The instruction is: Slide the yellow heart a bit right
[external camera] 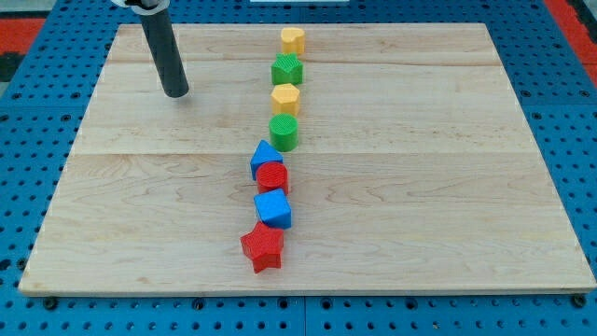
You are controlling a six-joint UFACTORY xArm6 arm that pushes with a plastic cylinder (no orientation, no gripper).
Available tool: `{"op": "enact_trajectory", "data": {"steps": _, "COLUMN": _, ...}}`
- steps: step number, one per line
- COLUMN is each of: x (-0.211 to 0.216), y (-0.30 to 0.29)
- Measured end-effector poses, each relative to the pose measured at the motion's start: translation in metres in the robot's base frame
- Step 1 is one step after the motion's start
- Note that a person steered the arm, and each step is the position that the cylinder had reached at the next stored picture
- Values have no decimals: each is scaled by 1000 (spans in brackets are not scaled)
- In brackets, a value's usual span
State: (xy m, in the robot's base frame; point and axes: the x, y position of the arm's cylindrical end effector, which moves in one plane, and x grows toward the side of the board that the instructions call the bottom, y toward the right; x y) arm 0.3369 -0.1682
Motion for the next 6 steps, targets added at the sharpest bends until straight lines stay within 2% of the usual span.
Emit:
{"op": "enact_trajectory", "data": {"steps": 1, "x": 0, "y": 0}}
{"op": "enact_trajectory", "data": {"steps": 3, "x": -41, "y": 15}}
{"op": "enact_trajectory", "data": {"steps": 5, "x": -43, "y": 21}}
{"op": "enact_trajectory", "data": {"steps": 6, "x": -65, "y": 36}}
